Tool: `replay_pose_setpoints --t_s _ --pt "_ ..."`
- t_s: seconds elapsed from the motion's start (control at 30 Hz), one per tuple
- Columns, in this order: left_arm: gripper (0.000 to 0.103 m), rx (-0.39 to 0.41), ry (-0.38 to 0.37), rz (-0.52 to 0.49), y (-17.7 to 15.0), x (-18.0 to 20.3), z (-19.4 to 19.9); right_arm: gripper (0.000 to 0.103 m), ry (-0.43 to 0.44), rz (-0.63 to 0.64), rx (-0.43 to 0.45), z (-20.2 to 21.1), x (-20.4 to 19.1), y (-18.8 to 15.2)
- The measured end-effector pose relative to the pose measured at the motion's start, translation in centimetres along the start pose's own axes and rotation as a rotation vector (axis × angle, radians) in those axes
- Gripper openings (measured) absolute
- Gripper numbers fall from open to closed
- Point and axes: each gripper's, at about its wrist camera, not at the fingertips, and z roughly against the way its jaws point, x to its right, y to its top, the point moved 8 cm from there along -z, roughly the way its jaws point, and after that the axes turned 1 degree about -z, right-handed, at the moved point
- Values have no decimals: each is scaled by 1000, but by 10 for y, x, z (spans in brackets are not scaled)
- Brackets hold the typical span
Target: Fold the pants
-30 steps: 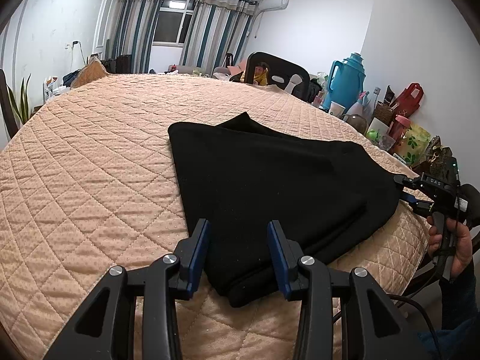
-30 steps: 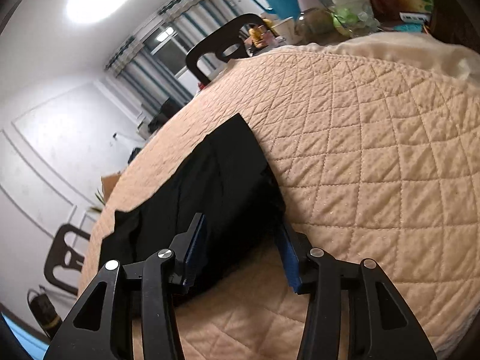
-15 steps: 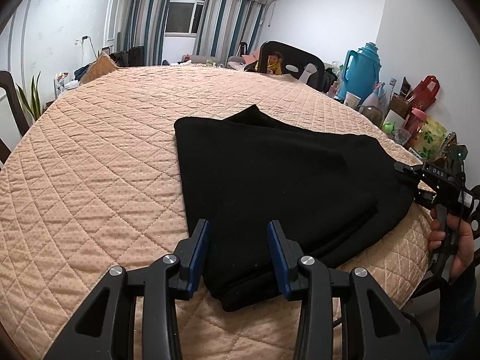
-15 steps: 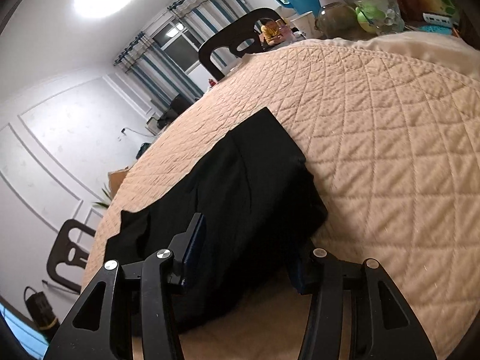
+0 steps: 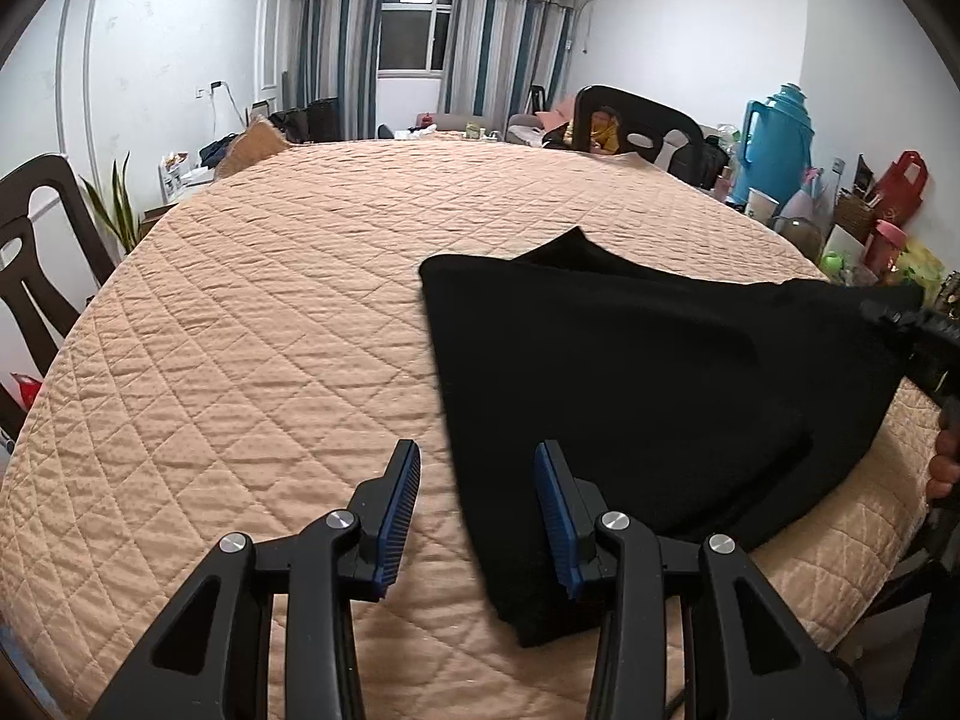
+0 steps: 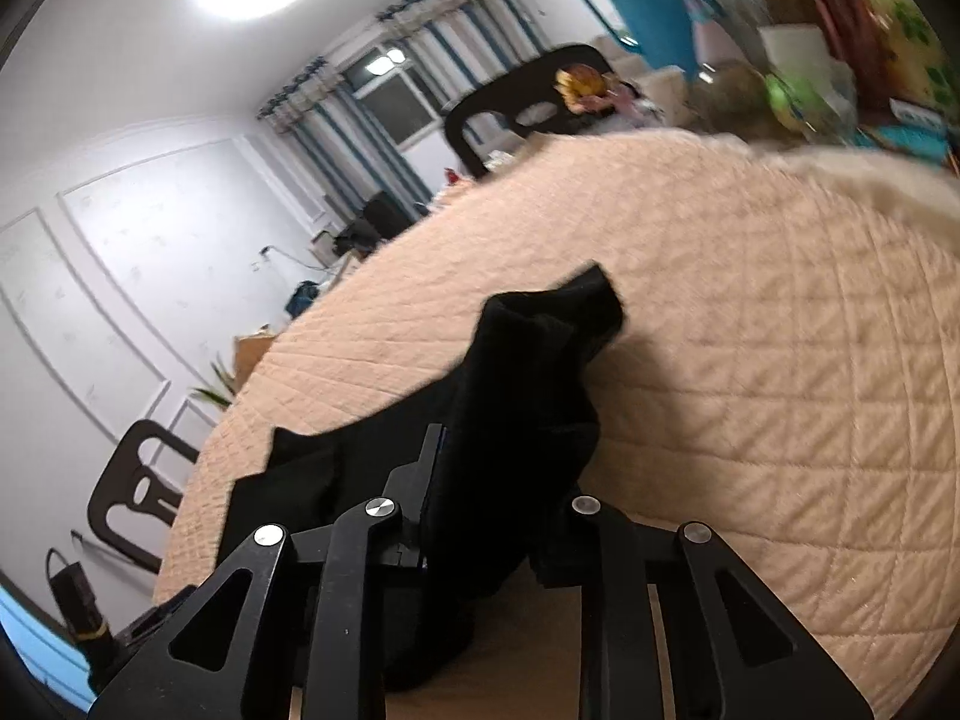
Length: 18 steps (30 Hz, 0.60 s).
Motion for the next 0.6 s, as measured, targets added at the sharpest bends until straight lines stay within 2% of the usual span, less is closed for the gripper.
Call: replay_pose_setpoints --t_s 0.23,0.37,0.5,0.6 --pt "43 -16 -4 34 -5 -13 -6 22 129 164 -3 0 -82 5" --pt "43 -9 -13 48 -6 -18 -5 22 219 269 -51 -12 -132 -12" --pt "45 -3 -22 59 -9 -21 -3 21 298 363 -183 -44 -170 -56" --pt "45 2 -35 68 -11 -24 -1 21 325 412 -335 -79 -178 -104"
